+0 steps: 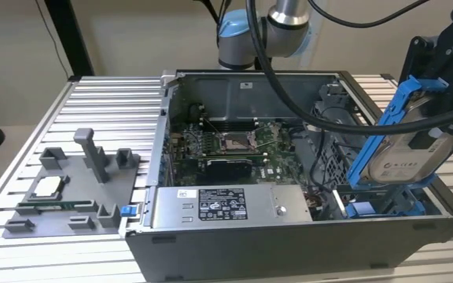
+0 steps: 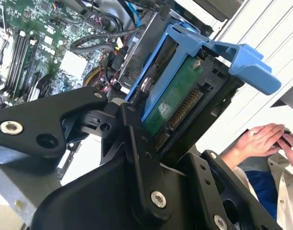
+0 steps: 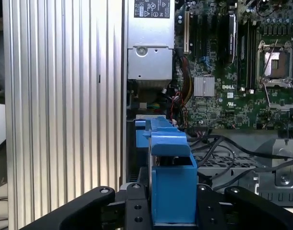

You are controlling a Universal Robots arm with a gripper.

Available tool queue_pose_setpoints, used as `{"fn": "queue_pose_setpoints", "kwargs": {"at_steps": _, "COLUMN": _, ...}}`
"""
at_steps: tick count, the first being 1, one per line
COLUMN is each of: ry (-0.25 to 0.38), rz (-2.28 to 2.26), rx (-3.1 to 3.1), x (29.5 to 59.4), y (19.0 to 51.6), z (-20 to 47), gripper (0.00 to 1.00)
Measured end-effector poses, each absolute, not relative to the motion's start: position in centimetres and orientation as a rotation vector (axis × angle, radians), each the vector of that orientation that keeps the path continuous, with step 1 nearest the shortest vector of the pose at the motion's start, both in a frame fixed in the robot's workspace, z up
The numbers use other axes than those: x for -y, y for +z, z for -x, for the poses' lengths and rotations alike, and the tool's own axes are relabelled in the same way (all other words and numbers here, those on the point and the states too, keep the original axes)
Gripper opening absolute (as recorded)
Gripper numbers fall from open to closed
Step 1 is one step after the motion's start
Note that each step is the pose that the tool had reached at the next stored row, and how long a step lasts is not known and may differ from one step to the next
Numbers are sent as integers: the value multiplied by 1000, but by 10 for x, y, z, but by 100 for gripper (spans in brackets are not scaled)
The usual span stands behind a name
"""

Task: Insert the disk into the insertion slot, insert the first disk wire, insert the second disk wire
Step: 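Insert the disk into the insertion slot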

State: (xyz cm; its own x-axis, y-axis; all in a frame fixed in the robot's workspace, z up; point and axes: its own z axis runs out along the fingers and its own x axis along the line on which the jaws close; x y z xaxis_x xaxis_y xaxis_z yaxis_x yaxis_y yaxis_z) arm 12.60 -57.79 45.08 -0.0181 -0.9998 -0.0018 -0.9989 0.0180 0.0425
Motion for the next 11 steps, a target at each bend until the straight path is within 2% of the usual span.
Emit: {"fn": "queue_pose_setpoints", "kwargs": {"at_steps": 11, "ry": -49, "rz": -2181, "rx": 2221, "x": 578, "y": 447, "z": -126, "gripper": 0}}
